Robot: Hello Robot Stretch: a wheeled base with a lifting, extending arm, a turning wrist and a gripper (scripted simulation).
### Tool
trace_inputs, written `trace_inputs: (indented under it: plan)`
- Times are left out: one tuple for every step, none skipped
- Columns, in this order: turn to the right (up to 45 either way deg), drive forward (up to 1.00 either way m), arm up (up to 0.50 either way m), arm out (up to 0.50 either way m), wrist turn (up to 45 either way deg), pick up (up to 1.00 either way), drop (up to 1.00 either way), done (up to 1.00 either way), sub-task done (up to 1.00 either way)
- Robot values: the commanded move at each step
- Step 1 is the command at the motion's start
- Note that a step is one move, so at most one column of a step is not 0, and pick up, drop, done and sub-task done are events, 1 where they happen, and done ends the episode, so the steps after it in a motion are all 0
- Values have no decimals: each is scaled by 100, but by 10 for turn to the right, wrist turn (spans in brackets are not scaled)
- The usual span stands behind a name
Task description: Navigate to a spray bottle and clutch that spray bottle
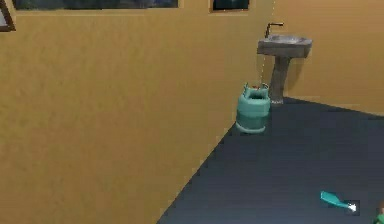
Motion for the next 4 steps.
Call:
trace_inputs:
  plan:
    - [0, 55, 0, 0, 0, 0, 0, 0, 0]
    - [450, 0, 0, 0, 0, 0, 0, 0, 0]
    - [360, 0, 0, 0, 0, 0, 0, 0, 0]
    - [0, 50, 0, 0, 0, 0, 0, 0, 0]
